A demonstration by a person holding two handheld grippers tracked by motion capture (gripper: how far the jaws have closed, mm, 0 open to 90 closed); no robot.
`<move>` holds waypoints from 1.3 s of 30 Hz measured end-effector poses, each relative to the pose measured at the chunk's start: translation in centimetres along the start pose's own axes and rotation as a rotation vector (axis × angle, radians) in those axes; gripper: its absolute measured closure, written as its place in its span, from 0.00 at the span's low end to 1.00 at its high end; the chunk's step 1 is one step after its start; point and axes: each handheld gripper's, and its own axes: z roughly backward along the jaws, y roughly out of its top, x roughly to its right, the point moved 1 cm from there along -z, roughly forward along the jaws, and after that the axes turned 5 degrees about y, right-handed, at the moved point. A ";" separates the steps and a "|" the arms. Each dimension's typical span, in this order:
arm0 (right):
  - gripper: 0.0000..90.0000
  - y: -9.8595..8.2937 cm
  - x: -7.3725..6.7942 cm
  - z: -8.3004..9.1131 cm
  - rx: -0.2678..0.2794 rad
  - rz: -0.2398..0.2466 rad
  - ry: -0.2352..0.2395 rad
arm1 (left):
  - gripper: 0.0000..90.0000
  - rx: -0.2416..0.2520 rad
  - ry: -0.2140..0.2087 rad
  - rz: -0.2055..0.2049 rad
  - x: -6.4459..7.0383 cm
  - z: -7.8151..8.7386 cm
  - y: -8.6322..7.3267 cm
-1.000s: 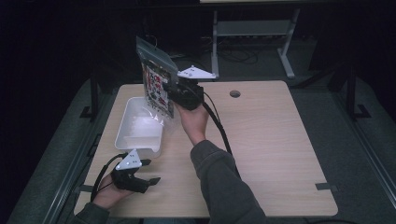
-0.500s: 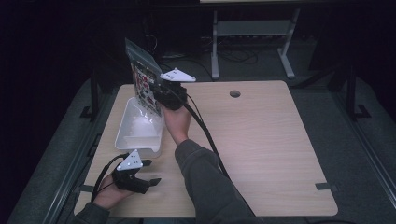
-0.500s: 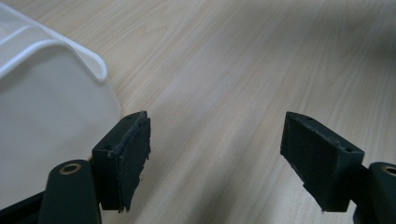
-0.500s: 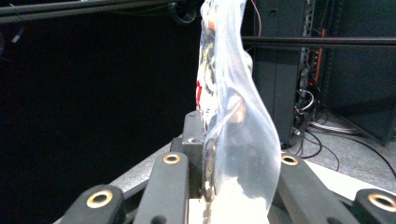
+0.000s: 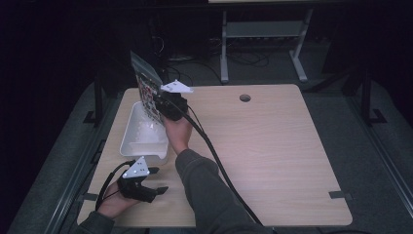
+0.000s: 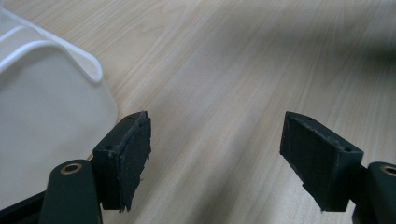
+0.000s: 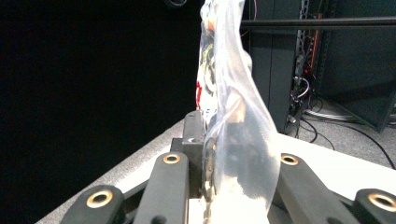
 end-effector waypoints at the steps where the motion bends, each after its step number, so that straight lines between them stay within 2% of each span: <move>1: 0.83 -0.3 -0.1 -0.2 -0.004 -0.001 -0.001 | 0.27 -0.001 0.001 -0.002 0.0 0.0 0.0; 4: 0.83 -0.7 -0.1 -0.6 -0.007 -0.015 -0.001 | 0.27 -0.007 0.002 -0.003 0.0 -0.1 0.0; 19: 0.83 -3.0 -1.1 -2.2 -0.020 -0.014 -0.020 | 0.27 -0.006 -0.001 0.001 -0.2 -0.1 -0.1; 25: 0.83 -3.4 -1.1 -2.0 -0.028 0.009 -0.030 | 0.27 -0.006 0.000 0.002 -0.2 -0.1 -0.1; 34: 0.82 -3.9 -1.0 -1.1 -0.064 0.044 -0.092 | 0.27 -0.006 0.002 0.003 -0.2 -0.1 -0.1; 39: 0.82 -4.0 -1.2 -0.6 -0.080 0.035 -0.141 | 0.27 -0.007 0.003 0.001 -0.2 -0.1 -0.1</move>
